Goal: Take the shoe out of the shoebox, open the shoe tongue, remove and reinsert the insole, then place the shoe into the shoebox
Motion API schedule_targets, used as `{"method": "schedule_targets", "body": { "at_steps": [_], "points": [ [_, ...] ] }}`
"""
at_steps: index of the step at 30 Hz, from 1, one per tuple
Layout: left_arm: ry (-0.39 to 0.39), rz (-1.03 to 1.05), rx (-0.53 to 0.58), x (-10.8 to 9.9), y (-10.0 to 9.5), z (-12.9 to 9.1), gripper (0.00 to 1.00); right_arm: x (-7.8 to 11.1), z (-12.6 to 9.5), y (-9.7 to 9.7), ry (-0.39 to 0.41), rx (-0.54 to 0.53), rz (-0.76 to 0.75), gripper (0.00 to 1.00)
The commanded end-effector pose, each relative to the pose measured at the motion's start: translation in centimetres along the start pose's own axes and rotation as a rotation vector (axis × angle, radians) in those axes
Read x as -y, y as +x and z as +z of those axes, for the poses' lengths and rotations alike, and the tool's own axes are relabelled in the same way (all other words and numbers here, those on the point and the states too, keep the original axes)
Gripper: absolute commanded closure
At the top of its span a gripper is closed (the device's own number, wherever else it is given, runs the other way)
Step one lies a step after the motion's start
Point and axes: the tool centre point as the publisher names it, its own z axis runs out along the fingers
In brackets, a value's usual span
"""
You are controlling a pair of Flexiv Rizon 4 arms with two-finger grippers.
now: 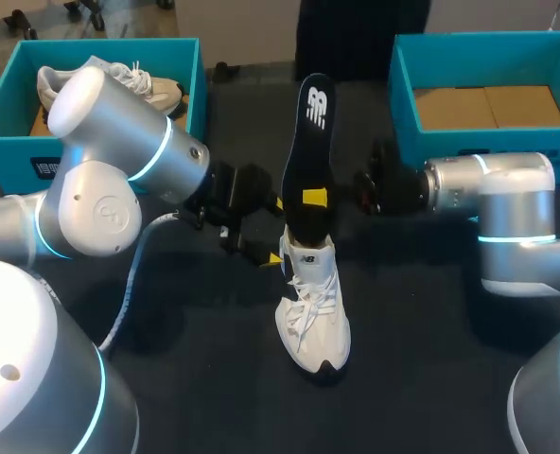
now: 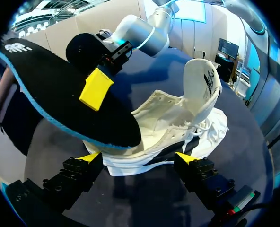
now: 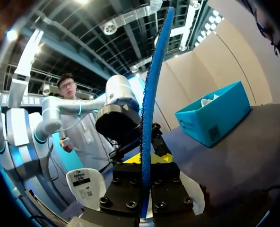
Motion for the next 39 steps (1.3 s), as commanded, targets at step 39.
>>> {"method": "schedule_targets", "body": {
  "at_steps": [39],
  "points": [
    [-0.002,0.0,0.0,0.0,0.0,0.0,0.0,2.0,0.7,0.0,0.038,-0.02,0.02,1.0]
  ]
}}
